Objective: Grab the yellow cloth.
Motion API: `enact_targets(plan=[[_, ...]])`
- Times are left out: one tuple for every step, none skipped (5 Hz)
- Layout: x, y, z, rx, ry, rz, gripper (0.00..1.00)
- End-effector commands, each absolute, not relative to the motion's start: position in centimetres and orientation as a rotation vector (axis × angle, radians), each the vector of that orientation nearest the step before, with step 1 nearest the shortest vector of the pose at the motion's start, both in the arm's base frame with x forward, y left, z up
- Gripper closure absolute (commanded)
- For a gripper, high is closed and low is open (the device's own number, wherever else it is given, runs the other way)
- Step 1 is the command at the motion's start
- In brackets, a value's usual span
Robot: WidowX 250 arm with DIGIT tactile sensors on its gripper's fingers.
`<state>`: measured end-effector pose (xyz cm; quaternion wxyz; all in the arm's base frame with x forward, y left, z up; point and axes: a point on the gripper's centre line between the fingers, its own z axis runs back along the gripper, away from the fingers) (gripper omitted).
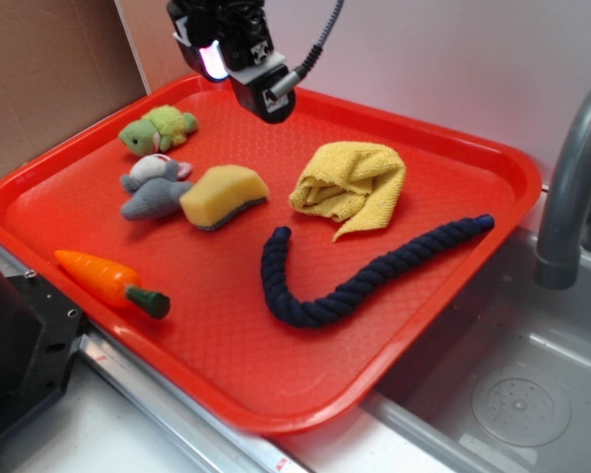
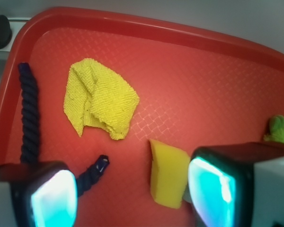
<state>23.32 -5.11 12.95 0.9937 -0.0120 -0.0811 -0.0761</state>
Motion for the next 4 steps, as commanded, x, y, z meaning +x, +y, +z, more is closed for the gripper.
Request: enact_targets(plan=[[27.0,-6.8,11.5,0.002,-0.244,-0.281,0.00],[29.2,-7.8,8.5,-0.007,-0.221,-0.341,0.00],[30.6,-8.3,5.8,-0.013,-0.174,-0.381,0.00],[31.3,-8.4,4.6,-0.040,-0.147,-0.387,0.00]])
